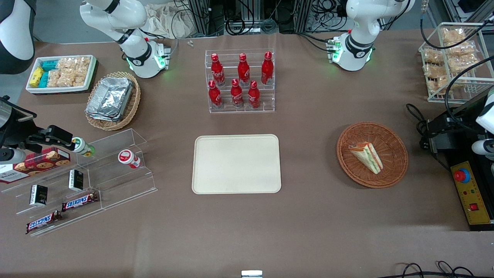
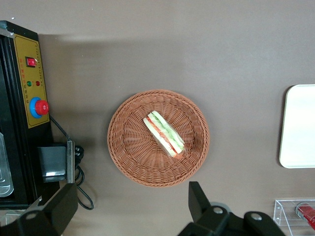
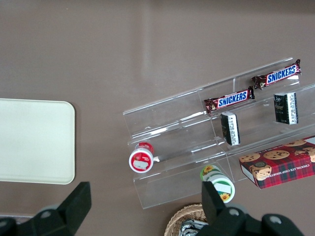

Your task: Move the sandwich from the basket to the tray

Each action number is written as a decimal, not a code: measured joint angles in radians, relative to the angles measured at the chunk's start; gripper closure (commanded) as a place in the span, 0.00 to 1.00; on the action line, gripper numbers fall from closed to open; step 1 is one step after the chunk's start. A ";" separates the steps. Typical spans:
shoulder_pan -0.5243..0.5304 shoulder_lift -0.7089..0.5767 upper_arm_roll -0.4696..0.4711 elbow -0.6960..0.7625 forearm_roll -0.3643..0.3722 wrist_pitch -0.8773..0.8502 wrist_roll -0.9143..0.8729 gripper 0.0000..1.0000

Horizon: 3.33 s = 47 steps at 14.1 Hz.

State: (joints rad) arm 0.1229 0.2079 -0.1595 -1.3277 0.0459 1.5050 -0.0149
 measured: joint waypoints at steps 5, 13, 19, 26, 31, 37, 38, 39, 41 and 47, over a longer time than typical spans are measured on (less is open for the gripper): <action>0.000 0.002 0.000 -0.002 0.000 -0.011 -0.027 0.00; -0.003 -0.032 -0.008 -0.282 -0.008 0.124 -0.190 0.00; -0.003 -0.147 -0.008 -0.654 -0.010 0.439 -0.285 0.00; -0.009 -0.067 -0.009 -0.837 -0.011 0.751 -0.497 0.00; -0.028 -0.021 -0.012 -0.857 -0.011 0.825 -0.612 0.00; -0.031 0.035 -0.012 -0.880 -0.011 0.886 -0.632 0.25; -0.031 0.041 -0.012 -0.884 -0.011 0.895 -0.646 0.40; -0.033 0.047 -0.012 -0.887 -0.011 0.898 -0.663 0.54; -0.045 0.053 -0.013 -0.889 -0.011 0.901 -0.689 0.83; -0.055 0.013 -0.013 -0.835 -0.010 0.766 -0.716 1.00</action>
State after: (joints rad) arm 0.0681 0.2210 -0.1729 -2.1623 0.0357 2.2710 -0.7307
